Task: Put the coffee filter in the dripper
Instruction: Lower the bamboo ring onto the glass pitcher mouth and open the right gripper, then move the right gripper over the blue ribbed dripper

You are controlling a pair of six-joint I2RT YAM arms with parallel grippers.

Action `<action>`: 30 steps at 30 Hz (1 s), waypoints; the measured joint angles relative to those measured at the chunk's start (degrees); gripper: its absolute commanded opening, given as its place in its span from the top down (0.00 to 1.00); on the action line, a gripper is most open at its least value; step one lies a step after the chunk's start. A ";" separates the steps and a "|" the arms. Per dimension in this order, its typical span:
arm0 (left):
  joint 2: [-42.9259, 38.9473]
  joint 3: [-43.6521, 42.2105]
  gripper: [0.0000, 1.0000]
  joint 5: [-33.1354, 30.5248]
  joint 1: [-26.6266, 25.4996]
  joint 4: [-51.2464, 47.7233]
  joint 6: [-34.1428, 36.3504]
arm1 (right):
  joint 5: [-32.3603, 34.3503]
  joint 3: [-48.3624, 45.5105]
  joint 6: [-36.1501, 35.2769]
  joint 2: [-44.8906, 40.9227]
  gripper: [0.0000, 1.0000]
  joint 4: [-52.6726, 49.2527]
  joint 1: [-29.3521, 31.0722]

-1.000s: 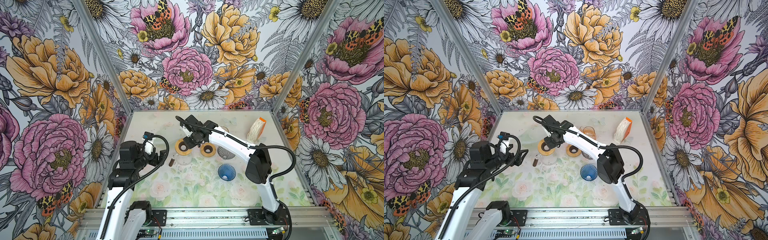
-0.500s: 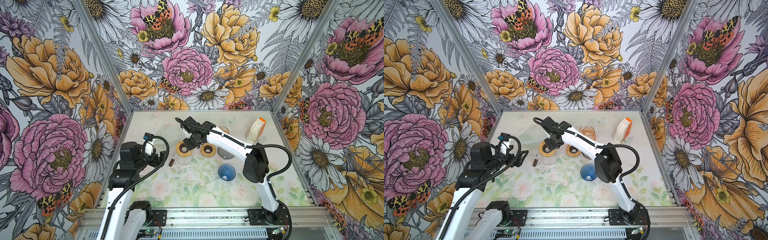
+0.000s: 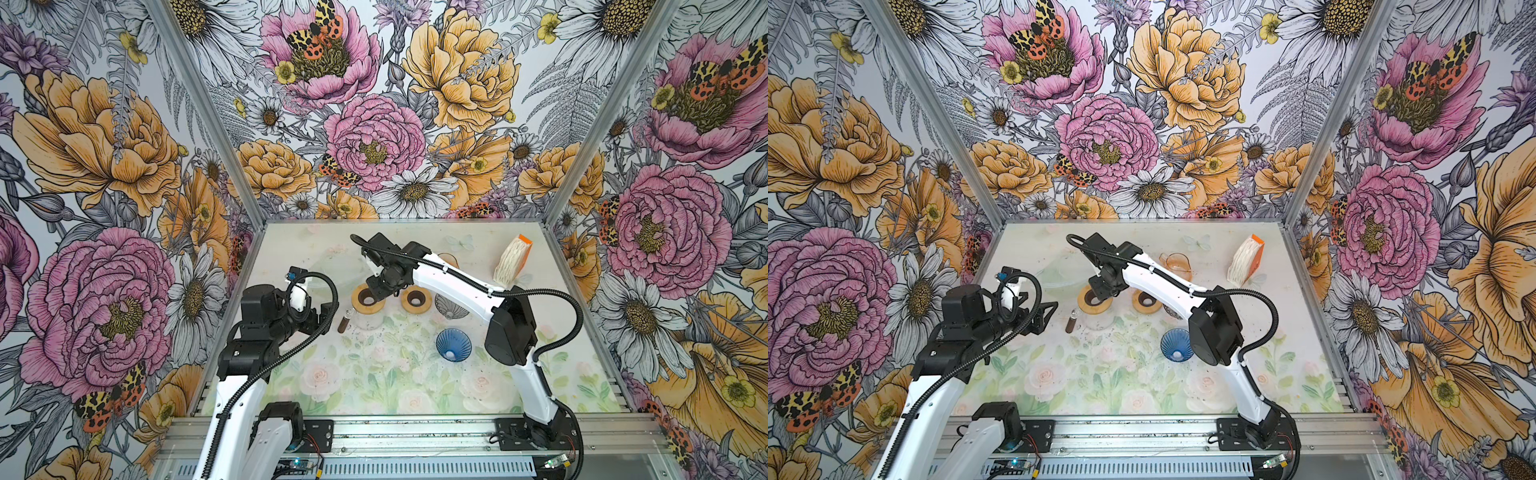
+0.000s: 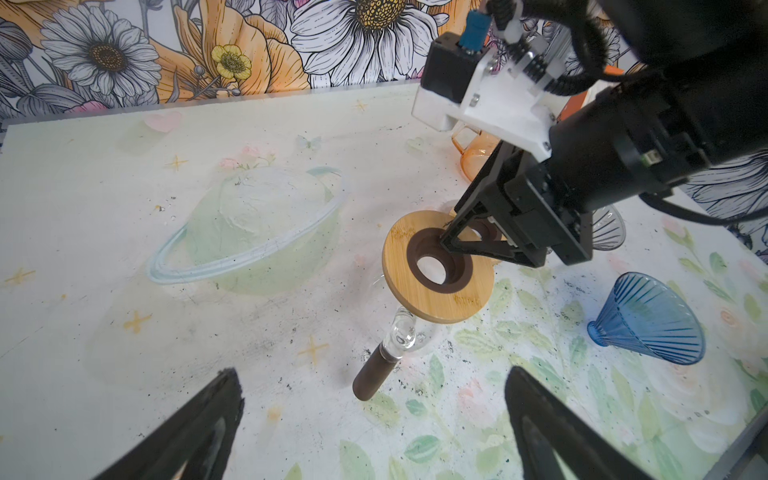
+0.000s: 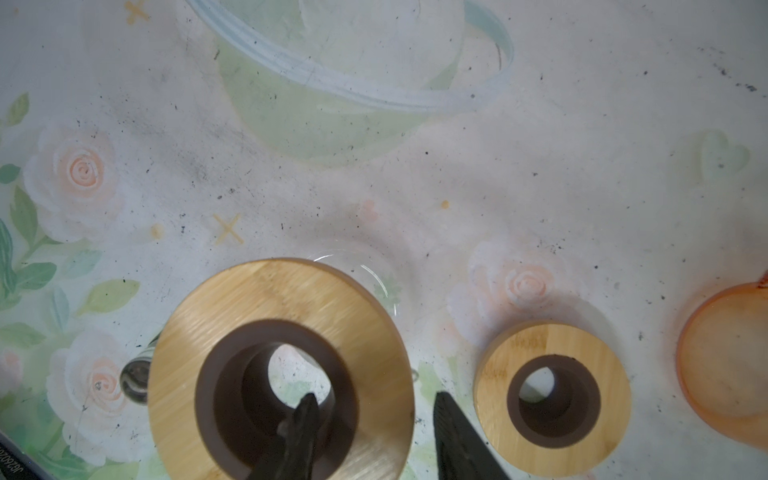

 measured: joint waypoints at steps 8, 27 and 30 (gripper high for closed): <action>0.00 -0.20 0.01 0.00 -1.03 0.20 -1.20 | 0.04 1.07 0.68 0.00 0.50 -0.33 0.00; 2.19 5.07 0.01 -0.09 -5.99 0.68 -2.45 | -0.07 -1.09 1.77 -11.41 0.47 3.23 -0.87; 3.02 6.10 0.01 -0.68 -8.31 0.85 -2.43 | -0.04 -4.85 2.21 -15.78 0.46 4.63 -1.64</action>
